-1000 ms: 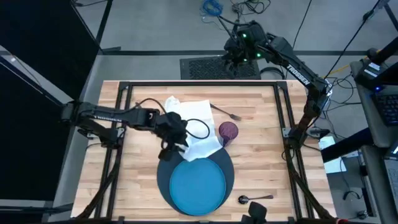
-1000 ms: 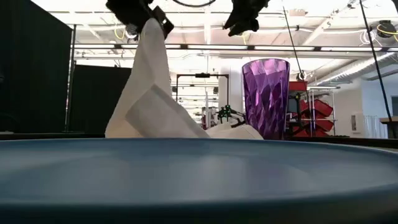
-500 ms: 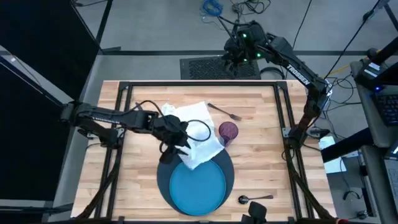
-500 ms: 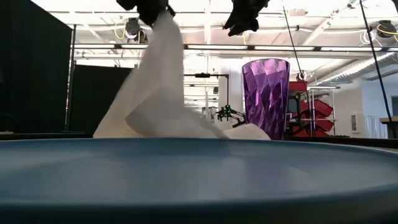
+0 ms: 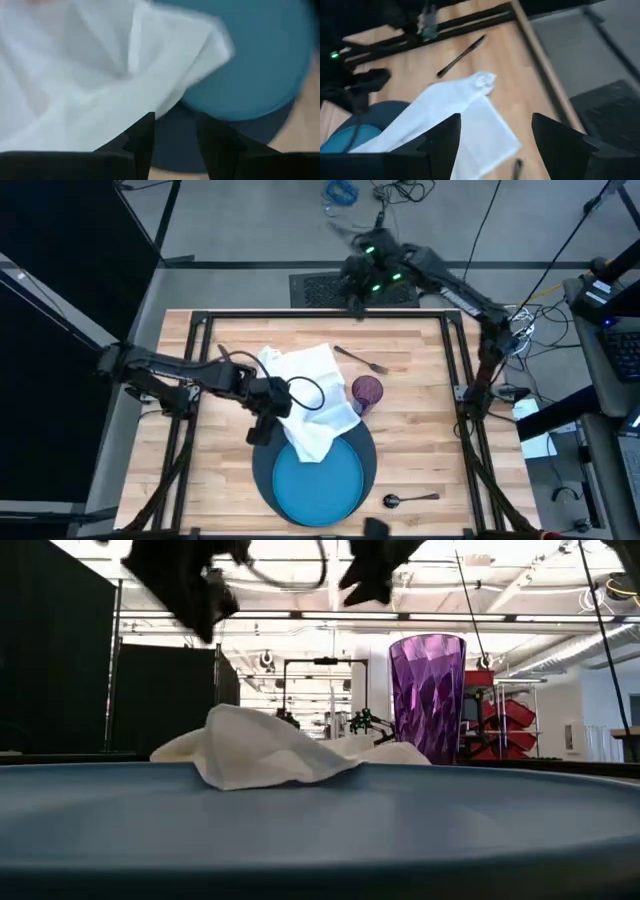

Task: Set table place
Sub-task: Fold the white napkin

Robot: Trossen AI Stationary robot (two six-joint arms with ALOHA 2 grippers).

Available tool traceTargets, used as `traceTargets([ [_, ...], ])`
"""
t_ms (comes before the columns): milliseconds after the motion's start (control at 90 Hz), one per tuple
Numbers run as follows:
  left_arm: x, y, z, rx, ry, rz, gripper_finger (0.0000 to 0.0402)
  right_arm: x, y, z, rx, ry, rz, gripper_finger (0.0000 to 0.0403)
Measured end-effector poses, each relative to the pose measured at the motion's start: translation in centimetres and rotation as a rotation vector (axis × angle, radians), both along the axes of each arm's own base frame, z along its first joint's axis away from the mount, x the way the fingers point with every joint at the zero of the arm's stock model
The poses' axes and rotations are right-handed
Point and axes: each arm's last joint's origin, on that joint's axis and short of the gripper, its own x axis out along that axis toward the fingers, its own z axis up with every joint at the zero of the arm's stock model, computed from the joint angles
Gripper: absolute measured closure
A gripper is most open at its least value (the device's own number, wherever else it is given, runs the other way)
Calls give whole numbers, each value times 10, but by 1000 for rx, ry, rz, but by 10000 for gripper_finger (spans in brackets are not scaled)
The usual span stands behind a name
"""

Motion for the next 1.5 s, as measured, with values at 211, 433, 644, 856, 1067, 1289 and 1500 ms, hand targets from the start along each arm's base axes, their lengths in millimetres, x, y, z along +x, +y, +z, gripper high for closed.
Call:
traceTargets([
  [211,-35,11,17,160,-91,109,276,34,-7,-53,85,100,79,195],
  [433,-98,27,59,238,-550,369,276,65,-11,-95,264,82,128,199],
  [644,-125,31,56,191,-838,453,276,102,-5,-139,403,88,20,199],
  [856,-131,39,34,397,-831,659,276,129,8,-166,446,79,-125,199],
  [1067,-130,39,28,446,-819,626,276,143,14,-190,450,93,-215,199],
  [1289,-130,39,29,462,-826,608,276,152,19,-226,491,154,-239,199],
  [1500,-130,39,29,473,-820,593,276,159,30,-231,462,147,-227,199],
])
